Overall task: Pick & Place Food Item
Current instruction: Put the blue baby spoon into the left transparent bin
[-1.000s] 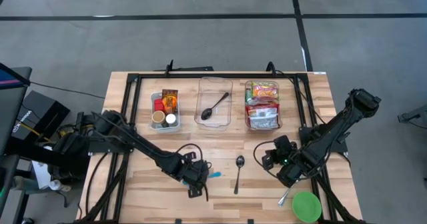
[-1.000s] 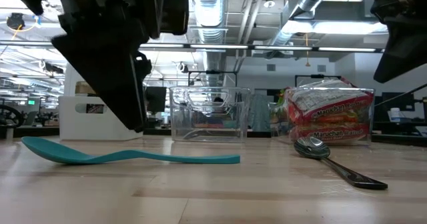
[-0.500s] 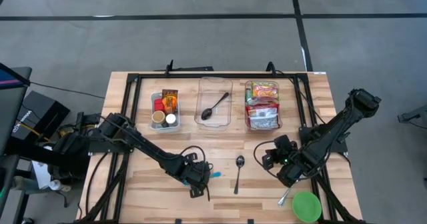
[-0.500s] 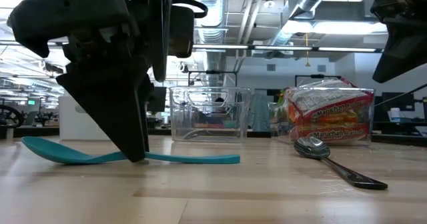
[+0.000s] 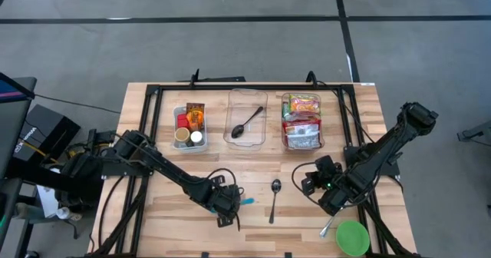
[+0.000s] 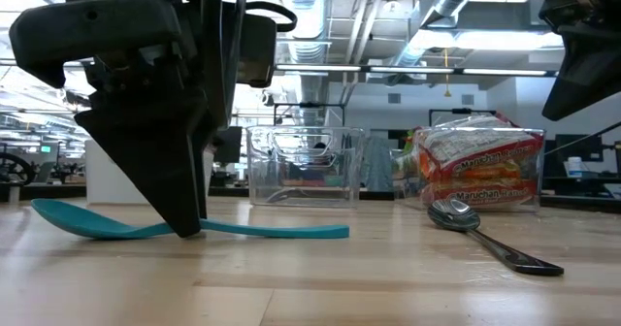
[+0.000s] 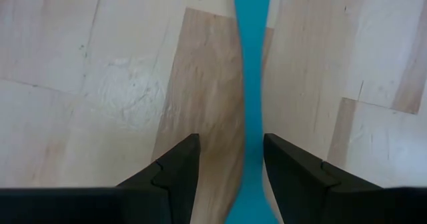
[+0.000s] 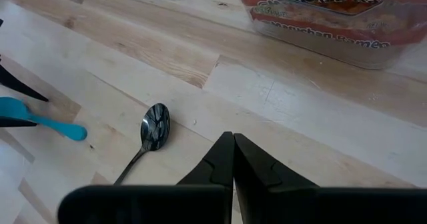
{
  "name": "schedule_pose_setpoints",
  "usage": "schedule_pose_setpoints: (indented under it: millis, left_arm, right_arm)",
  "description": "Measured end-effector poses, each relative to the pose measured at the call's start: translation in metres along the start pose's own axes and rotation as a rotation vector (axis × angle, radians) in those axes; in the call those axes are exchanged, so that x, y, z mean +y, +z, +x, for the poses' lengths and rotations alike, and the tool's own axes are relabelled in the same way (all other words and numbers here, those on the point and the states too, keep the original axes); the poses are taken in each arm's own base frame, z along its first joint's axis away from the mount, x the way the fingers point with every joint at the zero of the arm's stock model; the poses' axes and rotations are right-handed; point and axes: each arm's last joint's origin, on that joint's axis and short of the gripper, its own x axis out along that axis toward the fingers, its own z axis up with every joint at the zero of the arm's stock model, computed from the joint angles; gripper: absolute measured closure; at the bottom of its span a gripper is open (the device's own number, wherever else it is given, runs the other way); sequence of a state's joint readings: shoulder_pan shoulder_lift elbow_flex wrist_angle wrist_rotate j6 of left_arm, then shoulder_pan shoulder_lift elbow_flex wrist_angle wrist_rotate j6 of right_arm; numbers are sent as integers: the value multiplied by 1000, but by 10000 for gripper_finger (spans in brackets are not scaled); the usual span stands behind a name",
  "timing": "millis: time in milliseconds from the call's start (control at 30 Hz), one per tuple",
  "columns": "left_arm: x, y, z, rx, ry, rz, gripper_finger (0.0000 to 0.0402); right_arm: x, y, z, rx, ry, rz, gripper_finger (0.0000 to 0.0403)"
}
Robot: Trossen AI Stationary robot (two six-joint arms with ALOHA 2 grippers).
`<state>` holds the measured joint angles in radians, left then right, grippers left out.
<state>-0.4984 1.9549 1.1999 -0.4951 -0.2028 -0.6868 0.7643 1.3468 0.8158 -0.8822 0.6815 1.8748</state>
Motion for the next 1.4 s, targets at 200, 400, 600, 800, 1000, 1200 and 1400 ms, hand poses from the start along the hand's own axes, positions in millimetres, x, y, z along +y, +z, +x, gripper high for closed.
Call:
schedule_pose_setpoints:
  millis: [200,400,600,800,1000,1200,1400]
  left_arm:
    - [1,0,0,-5,16,-1,265]
    - [1,-1,0,-4,19,-1,312]
    - [1,-1,0,-4,20,-1,347]
    - [1,0,0,-5,17,-2,369]
    - [1,-1,0,-5,16,-2,368]
    - [1,0,0,-5,16,-2,374]
    - [1,0,0,-5,15,-2,372]
  right_arm:
    - [0,0,0,-1,-3,-3,403]
    - [-1,0,0,-2,-6,-5,403]
    - [-1,0,0,-2,-6,-6,403]
    - [-1,0,0,-2,-6,-6,403]
    - [-1,0,0,-2,-5,-5,403]
    - [-1,0,0,-2,-5,-5,403]
    - [-1,0,0,-1,-5,-5,403]
